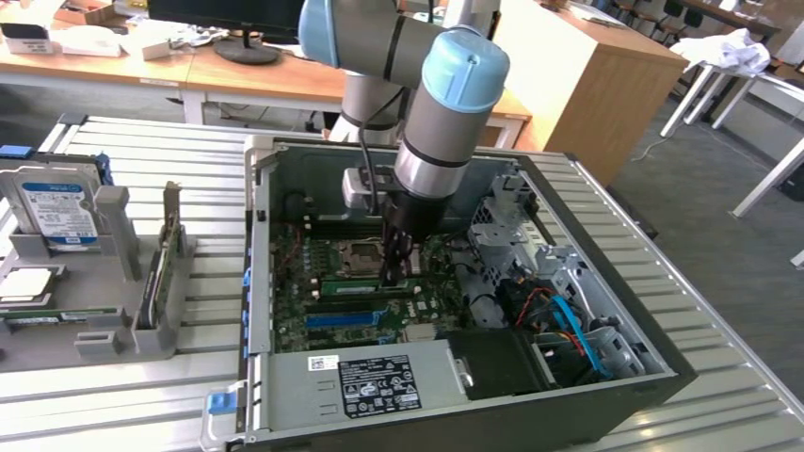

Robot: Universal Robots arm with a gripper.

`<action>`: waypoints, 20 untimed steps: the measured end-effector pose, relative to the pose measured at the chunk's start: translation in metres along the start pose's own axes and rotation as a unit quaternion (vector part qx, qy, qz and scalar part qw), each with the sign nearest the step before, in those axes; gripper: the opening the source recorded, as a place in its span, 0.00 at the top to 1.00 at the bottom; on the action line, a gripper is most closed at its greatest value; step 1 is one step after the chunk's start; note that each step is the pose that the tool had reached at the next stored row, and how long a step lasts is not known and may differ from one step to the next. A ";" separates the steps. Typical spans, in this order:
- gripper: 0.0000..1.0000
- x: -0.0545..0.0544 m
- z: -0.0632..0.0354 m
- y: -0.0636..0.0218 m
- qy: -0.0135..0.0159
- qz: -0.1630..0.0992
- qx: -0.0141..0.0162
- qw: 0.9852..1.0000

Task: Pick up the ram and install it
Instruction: 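Insert the ram into the slot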

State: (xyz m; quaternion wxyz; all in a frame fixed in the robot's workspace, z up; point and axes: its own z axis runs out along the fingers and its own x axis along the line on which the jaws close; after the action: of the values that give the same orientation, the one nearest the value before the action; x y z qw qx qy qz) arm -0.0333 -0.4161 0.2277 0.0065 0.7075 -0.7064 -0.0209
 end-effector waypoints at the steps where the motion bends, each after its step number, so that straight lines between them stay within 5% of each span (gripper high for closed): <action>1: 0.82 0.000 0.0000 0.0000 0.000 0.000 0.000 1.000; 4: 0.69 0.000 0.0000 0.0000 0.000 0.000 0.000 1.000; 13: 0.69 0.000 -0.0007 0.0000 0.000 0.000 0.000 1.000; 20: 0.69 0.000 -0.0133 0.0005 0.000 0.000 0.000 1.000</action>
State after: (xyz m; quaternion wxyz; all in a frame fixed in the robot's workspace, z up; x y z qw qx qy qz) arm -0.0333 -0.4161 0.2410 0.0065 0.7074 -0.7064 -0.0209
